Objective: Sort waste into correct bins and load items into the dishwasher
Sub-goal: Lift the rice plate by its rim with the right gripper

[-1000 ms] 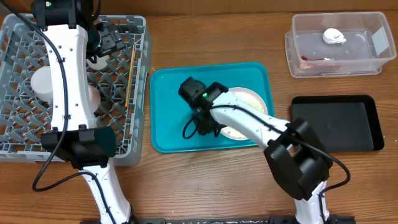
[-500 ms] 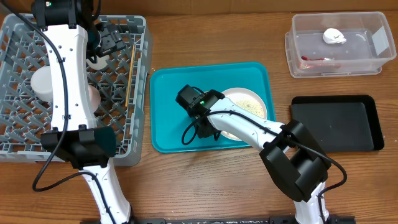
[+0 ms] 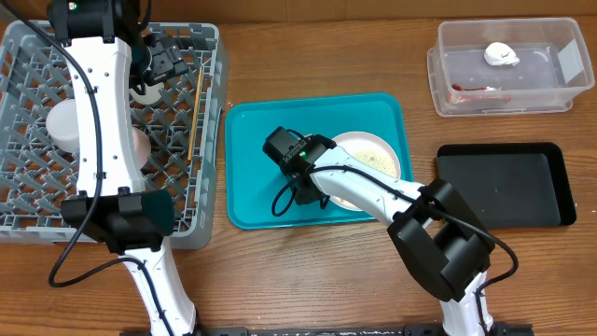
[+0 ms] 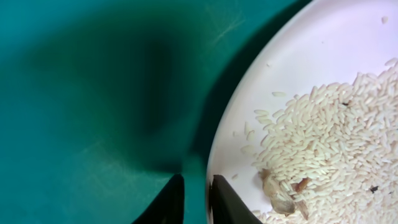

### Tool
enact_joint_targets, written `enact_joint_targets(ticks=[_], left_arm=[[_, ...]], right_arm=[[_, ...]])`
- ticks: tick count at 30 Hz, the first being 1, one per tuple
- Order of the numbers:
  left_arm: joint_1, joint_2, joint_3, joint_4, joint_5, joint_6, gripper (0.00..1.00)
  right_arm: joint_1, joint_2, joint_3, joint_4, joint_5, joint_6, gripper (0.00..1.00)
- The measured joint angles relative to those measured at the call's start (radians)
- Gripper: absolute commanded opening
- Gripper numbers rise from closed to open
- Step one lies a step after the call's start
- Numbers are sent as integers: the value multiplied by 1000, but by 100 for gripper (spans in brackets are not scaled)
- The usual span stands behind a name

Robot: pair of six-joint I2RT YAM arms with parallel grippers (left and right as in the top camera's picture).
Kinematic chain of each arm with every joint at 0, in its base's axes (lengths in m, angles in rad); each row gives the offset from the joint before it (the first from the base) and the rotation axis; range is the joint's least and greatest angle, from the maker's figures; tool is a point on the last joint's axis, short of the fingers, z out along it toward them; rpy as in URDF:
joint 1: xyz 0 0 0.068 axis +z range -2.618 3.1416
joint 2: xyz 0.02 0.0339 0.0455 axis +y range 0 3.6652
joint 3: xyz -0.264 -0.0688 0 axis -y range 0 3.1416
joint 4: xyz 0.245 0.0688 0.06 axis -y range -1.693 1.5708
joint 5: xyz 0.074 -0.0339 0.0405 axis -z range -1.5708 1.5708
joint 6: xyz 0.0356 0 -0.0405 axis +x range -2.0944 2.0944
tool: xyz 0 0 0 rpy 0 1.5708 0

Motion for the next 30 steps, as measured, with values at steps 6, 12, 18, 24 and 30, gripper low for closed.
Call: enact_joint_targets(ticks=[6, 12, 18, 24, 30], left_arm=[[0, 0, 0, 0, 0, 0, 100], [0, 0, 0, 0, 0, 0, 100], [0, 0, 0, 0, 0, 0, 100], [0, 0, 0, 0, 0, 0, 100], [0, 0, 0, 0, 0, 0, 100]], right_arm=[[0, 7, 0, 1, 6, 8, 17], [0, 13, 0, 0, 7, 14, 16], [0, 16, 0, 0, 7, 18, 13], [0, 21, 0, 1, 10, 22, 13], [0, 22, 0, -3, 11, 16, 4]])
